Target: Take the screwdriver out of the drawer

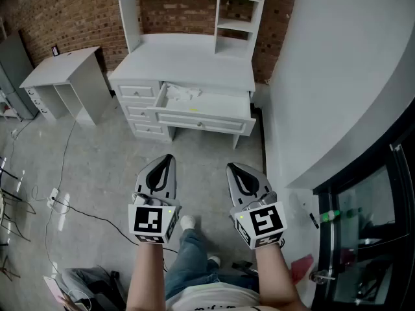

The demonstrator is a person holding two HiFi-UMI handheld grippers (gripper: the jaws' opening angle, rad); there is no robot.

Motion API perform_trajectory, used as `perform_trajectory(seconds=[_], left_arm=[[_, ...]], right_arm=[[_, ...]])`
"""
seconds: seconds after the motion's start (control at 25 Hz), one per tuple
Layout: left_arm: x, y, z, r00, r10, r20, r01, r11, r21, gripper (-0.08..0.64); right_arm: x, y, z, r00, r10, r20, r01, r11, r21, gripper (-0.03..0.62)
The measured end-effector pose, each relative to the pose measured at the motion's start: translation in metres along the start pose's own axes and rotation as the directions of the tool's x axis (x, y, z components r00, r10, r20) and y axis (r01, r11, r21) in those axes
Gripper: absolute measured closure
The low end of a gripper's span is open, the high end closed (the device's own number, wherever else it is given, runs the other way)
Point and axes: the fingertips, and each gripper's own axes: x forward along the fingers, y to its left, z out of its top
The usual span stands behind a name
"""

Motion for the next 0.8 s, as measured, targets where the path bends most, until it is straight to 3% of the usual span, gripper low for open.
perform_trajectory(seconds=[0.32,0.8], left_arm=[[0.066,0.055,-0.025,1.0,0.021,-0.011,-0.022,0.999,-0.035,0.548],[0.223,0.154,-0.044,1.0,0.009,-0.019,-0.01,0.999,-0.045,0.548]], right_arm=[[0.084,-0.016,-0.007,0.999,0.015,-0.03,-0.017,0.998,-0.065,0.583],[0.259,-0.088,0.007,1.0,-0.003,-0.031,0.002,0.999,-0.033,0.583]])
